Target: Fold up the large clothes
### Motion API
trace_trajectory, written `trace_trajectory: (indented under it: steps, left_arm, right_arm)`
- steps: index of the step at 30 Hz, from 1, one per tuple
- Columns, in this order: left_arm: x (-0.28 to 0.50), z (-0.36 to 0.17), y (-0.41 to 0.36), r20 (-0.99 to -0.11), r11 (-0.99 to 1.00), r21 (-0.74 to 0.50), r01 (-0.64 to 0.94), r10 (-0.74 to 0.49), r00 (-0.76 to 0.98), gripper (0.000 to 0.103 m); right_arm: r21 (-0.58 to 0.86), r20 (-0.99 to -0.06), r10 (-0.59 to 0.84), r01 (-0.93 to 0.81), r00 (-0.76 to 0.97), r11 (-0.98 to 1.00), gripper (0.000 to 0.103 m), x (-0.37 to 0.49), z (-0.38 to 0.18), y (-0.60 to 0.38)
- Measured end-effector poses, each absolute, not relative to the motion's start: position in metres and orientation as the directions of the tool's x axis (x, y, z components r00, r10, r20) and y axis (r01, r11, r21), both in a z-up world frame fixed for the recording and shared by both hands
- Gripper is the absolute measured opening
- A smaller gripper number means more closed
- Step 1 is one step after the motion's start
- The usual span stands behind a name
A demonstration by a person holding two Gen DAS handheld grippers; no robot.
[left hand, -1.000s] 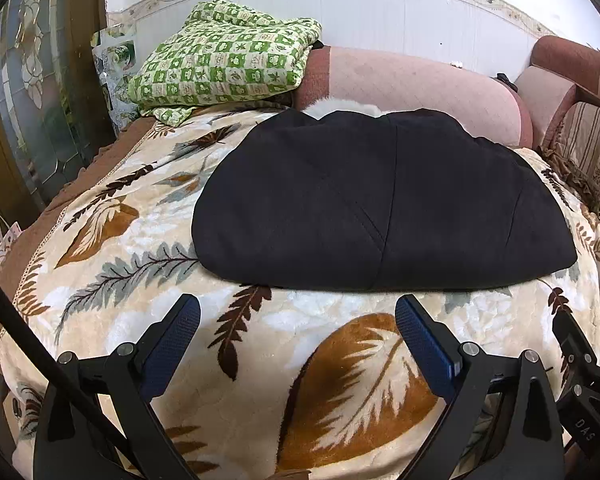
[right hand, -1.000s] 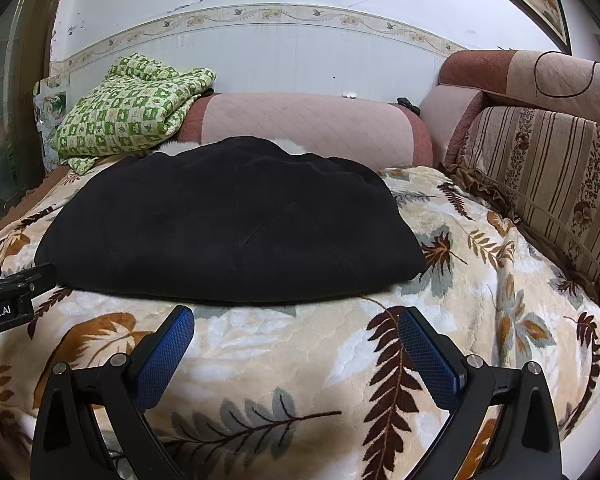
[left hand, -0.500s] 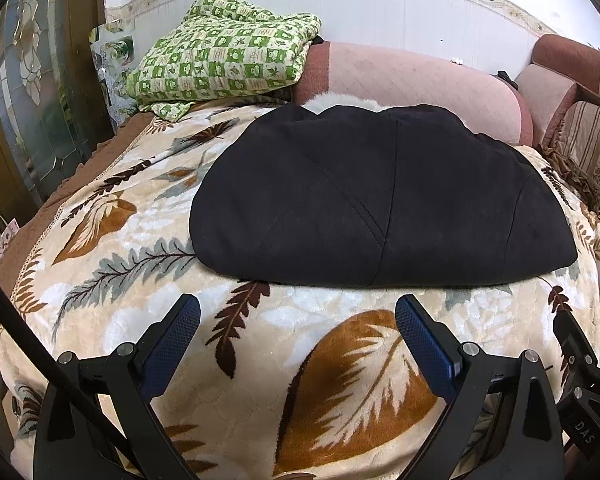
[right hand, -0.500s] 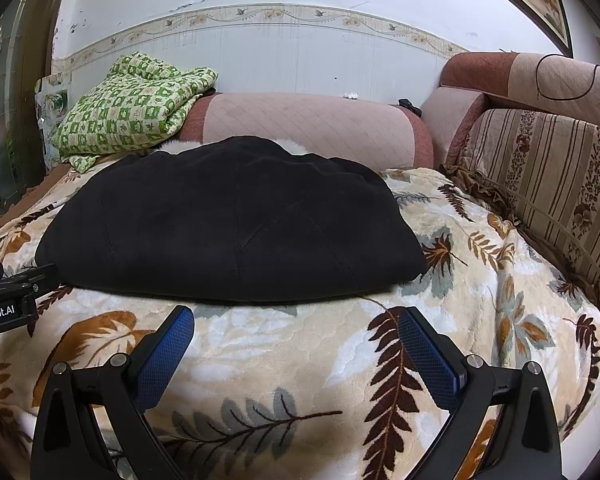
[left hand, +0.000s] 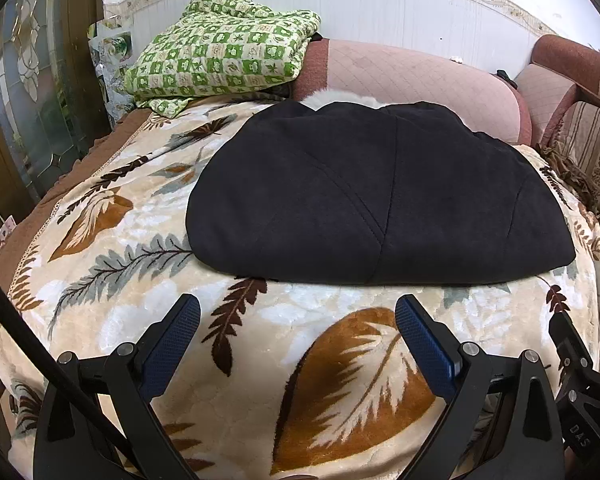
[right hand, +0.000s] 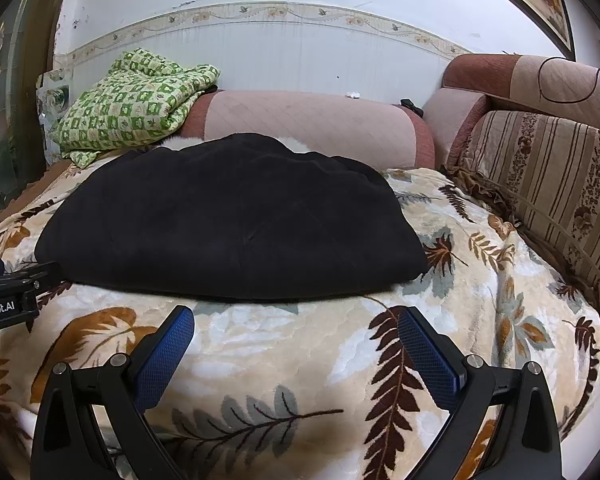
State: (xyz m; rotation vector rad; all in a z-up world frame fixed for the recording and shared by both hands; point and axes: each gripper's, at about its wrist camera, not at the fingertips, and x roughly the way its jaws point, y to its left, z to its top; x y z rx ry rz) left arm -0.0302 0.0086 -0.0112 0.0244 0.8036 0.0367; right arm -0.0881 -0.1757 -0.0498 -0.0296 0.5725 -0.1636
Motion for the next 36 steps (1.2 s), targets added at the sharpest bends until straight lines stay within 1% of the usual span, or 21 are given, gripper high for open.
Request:
trace_trajectory:
  steps: [12, 36]
  left_arm:
    - [-0.0306, -0.0133, 0.0063, -0.724, 1.000, 0.025, -0.016, 0.029, 0.689, 0.098]
    - [-0.0292, -0.0160, 0.0045, -0.733, 1.000, 0.024, -0.002, 0.019, 0.680, 0.098]
  right_arm:
    - [-0.079, -0.552, -0.202, 0.190, 0.809, 0.979, 0.103, -0.0857, -0.0516, -0.1840]
    - [-0.083, -0.559, -0.200, 0.186, 0.805, 0.979, 0.103, -0.0847, -0.0548, -0.1829]
